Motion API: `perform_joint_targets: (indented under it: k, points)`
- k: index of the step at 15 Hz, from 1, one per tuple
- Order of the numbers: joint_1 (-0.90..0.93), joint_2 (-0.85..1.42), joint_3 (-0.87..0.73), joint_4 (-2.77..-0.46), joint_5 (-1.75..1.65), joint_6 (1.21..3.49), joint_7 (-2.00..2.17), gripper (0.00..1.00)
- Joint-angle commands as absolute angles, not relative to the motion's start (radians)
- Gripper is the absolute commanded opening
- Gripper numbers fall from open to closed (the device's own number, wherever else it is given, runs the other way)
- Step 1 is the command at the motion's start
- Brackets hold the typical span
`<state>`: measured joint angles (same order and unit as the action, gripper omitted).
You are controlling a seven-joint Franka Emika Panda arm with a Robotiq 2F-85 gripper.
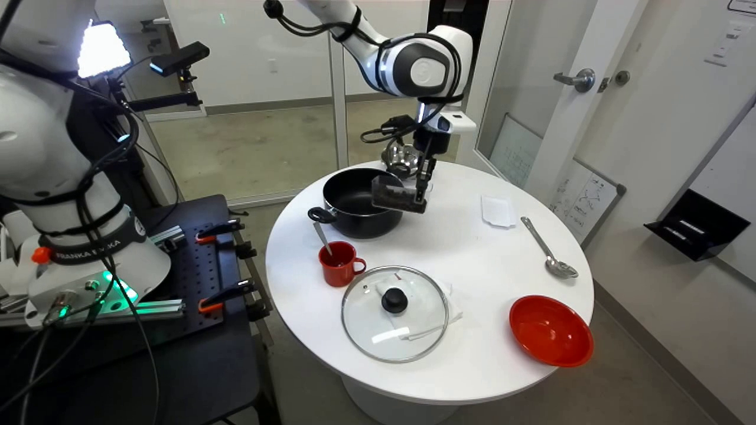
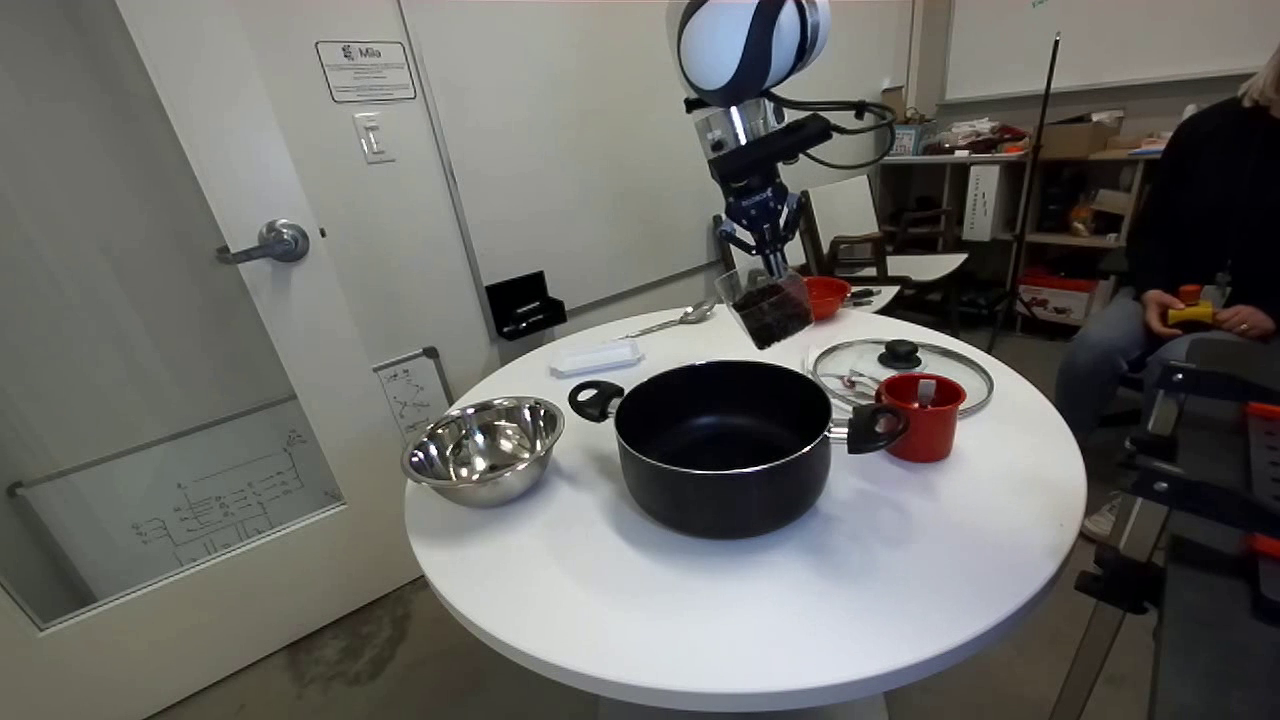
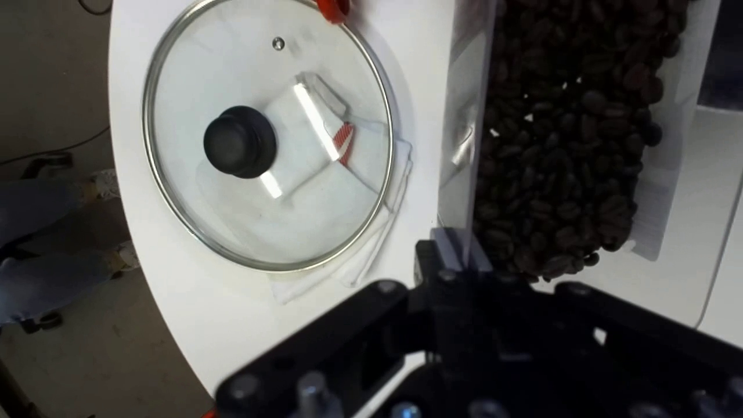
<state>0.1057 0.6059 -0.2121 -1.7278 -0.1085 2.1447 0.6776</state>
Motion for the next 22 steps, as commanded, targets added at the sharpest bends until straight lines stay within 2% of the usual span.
perform_joint_targets:
  k: [1,9,14,22]
  points:
    - [0.122,0.517,-0.185,-1.867,-0.149,2.203,0.672,0.01]
    - [0.154,0.431,-0.12,-2.035,-0.182,2.302,0.637,0.01]
    - [0.176,0.397,-0.109,-2.148,-0.209,2.514,0.65,0.01]
    - [0.179,0.374,-0.116,-2.248,-0.17,2.73,0.651,0.01]
